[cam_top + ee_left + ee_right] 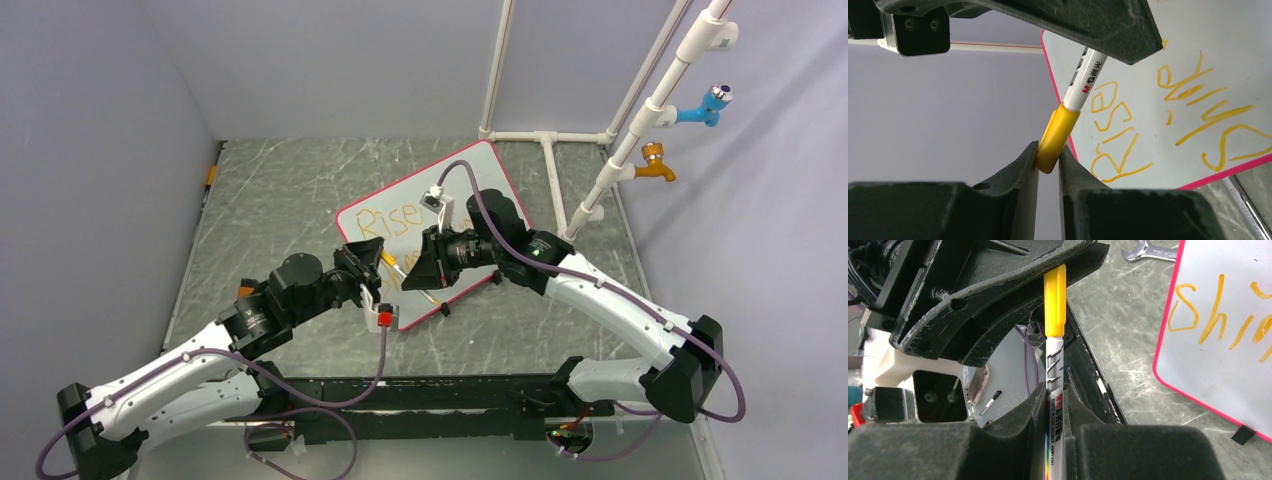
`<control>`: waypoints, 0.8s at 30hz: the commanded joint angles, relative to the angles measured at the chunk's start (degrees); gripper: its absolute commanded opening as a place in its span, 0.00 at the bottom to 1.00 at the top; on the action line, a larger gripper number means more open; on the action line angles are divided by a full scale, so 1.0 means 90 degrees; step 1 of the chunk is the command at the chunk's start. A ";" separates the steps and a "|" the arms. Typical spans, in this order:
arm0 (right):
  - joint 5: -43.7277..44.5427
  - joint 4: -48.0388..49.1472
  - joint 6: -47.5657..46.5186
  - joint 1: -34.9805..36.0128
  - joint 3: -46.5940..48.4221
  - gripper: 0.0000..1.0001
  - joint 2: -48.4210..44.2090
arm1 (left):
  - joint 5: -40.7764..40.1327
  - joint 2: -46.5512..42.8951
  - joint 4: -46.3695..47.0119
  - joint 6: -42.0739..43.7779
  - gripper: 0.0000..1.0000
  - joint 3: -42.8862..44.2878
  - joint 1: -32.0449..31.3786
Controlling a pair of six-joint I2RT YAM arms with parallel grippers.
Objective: Write a sentence on the whiteboard
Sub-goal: Adjust the whiteboard marker at the center of the board, then pass from the left arm to the right
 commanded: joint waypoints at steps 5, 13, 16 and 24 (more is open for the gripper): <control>-0.0010 0.0822 0.0598 -0.0005 0.0466 0.00 0.0186 | -0.0062 0.0127 0.0073 0.0161 0.00 -0.0013 -0.0418; -0.0145 0.1872 0.1211 -0.0242 0.0276 0.00 0.0142 | 0.0061 -0.0301 0.1145 -0.0158 0.00 -0.0342 -0.0643; -0.0463 0.2802 0.1889 -0.0515 -0.0041 0.00 0.0130 | 0.0095 -0.0432 0.1501 -0.0144 0.00 -0.0502 -0.0771; -0.1491 0.5931 0.4395 -0.1015 -0.0728 0.00 0.0549 | 0.0245 -0.0629 0.1790 -0.0093 0.00 -0.0664 -0.0913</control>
